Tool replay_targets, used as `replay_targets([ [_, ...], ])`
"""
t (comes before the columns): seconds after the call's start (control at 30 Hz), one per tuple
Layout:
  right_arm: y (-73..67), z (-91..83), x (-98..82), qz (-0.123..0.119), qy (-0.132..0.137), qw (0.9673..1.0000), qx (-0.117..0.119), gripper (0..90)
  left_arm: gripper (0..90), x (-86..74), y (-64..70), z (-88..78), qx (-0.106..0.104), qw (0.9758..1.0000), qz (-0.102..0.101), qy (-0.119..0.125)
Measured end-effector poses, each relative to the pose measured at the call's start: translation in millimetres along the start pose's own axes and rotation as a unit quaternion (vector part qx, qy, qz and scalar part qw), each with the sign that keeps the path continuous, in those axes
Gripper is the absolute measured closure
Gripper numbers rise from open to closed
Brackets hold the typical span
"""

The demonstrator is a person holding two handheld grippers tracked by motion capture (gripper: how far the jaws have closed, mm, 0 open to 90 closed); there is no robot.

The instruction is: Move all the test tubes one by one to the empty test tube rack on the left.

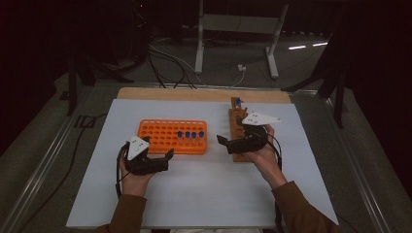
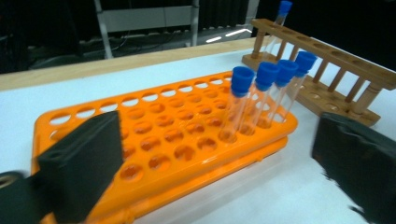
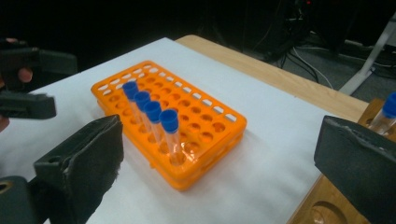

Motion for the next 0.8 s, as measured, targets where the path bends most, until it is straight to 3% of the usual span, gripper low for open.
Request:
replay_targets([
  [0.47, 13.8, 2.8, 13.2, 0.005, 0.008, 0.9993, -0.035, 1.7, 0.6, -3.9, -8.0, -0.2, -0.001, 0.9999, -0.009, 0.007],
  [0.8, 32.8, 6.8, 22.4, 0.010, 0.008, 0.9980, -0.063, 1.8, 0.7, -5.9, -7.8, -0.2, -0.009, 0.9999, -0.007, 0.009],
])
Point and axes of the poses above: each handheld gripper's, and its own axes: z roughly forward along the jaws, x roughly out of its top, y roughly to its right, the point moved 1 cm from there along z, roughly forward along the jaws, and after that the axes turned 4 degrees about x, right-handed, at the moved point
